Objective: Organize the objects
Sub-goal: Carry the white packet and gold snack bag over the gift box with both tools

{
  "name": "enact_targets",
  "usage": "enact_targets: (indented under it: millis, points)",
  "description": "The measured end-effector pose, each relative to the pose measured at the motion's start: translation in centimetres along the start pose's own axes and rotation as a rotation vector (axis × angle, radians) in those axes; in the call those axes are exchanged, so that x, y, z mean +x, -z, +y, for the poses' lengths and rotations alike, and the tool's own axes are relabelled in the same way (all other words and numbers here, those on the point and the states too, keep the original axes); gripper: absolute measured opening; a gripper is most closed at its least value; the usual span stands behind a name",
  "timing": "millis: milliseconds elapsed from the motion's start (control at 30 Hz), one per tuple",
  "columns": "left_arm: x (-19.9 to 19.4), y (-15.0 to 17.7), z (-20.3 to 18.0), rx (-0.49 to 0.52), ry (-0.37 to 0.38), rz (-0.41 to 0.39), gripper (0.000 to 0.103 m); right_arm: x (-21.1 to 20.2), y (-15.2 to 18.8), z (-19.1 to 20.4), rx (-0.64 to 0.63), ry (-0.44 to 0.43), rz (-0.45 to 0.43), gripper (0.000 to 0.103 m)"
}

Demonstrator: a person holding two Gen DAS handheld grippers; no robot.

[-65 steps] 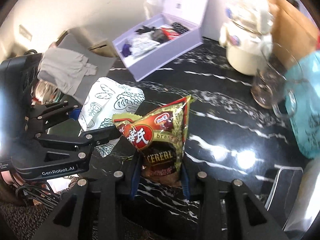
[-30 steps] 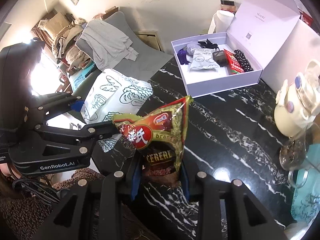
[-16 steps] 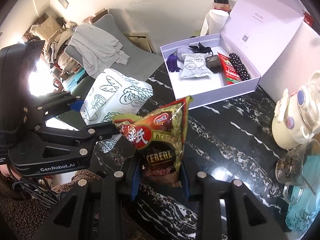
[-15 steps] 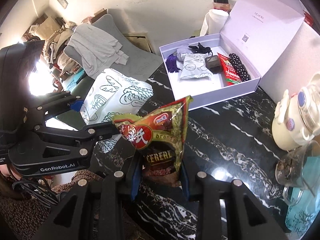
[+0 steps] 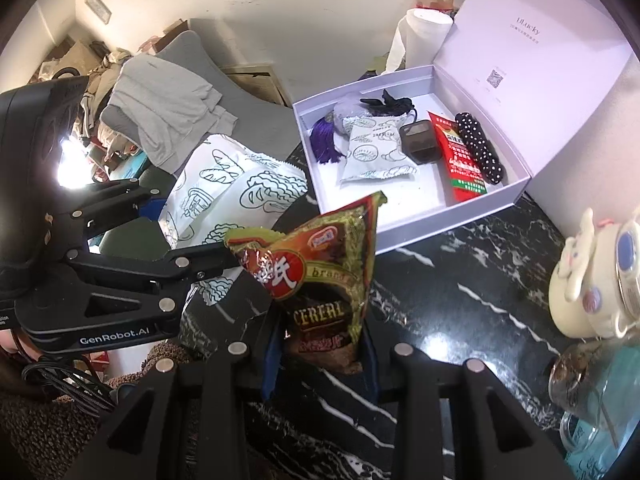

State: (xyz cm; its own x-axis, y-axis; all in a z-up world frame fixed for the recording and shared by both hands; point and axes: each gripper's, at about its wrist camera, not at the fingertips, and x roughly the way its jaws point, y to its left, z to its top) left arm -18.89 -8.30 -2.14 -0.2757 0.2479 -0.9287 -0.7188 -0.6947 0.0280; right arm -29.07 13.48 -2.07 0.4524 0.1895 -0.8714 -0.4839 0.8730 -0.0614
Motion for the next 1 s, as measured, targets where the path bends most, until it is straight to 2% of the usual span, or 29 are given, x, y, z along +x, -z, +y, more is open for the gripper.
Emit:
enact_targets:
  millis: [500, 1000]
  points:
    - [5.3, -4.9, 3.4, 0.085, 0.040, 0.045, 0.051, 3.2, -4.0, -2.2, 0.061, 0.043, 0.037, 0.033]
    - [9.3, -9.8, 5.4, 0.159, 0.058, 0.037, 0.051, 5.6, -8.1, -5.3, 0.123, 0.059, 0.043, 0.033]
